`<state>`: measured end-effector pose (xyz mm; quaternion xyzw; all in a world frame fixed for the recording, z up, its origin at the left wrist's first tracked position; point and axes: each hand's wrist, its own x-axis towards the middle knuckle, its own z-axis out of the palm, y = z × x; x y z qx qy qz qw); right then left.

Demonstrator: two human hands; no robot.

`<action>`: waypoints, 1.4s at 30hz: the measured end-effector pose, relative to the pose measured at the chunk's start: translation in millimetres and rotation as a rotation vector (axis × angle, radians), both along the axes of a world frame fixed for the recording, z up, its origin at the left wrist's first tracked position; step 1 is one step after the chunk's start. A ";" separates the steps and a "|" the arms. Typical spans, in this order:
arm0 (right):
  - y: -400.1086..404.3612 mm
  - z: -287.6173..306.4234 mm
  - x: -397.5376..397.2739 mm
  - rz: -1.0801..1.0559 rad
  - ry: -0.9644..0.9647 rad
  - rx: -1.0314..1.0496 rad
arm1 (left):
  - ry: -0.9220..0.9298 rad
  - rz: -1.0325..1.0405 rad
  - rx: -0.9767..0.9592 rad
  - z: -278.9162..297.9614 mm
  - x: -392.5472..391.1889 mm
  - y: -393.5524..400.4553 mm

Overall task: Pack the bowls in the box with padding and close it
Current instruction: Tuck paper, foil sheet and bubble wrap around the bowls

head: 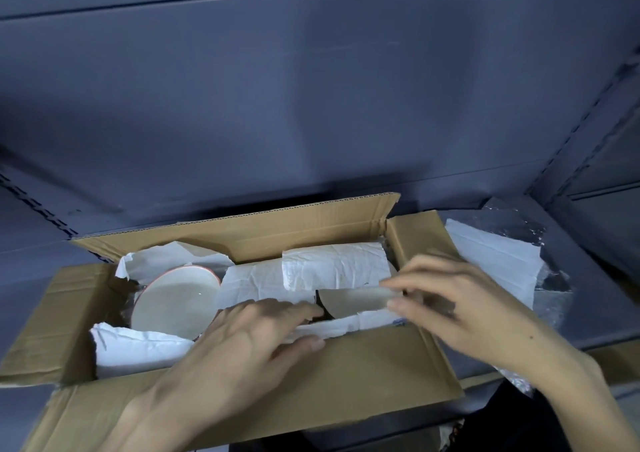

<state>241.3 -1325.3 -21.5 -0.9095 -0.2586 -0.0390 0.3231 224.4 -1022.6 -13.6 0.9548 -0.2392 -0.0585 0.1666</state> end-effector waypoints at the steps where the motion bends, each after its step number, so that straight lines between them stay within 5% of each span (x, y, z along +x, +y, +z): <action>1: -7.1 1.0 1.0 -0.056 -0.024 0.056 | -0.010 -0.001 -0.022 1.3 -0.6 -0.9; 6: -53.3 -19.9 12.2 -0.640 -0.103 0.114 | -0.055 -0.074 0.016 2.3 -2.3 -10.6; 11: -97.9 -59.8 20.0 -1.070 0.333 -0.091 | -0.085 -0.064 -0.038 4.0 -0.3 -13.0; 15: -94.7 -80.9 26.4 -1.158 0.536 -0.213 | -0.103 -0.056 -0.078 11.4 0.3 -20.6; 22: -89.3 -95.5 31.1 -1.221 0.504 -0.268 | -0.128 -0.089 -0.110 22.6 4.6 -38.4; 34: -100.8 -95.8 26.2 -1.251 0.485 0.086 | 0.027 -0.180 0.170 28.6 63.7 1.3; 42: -94.9 -88.8 25.7 -1.244 0.099 0.359 | -0.003 -0.185 -0.044 19.0 66.0 -6.2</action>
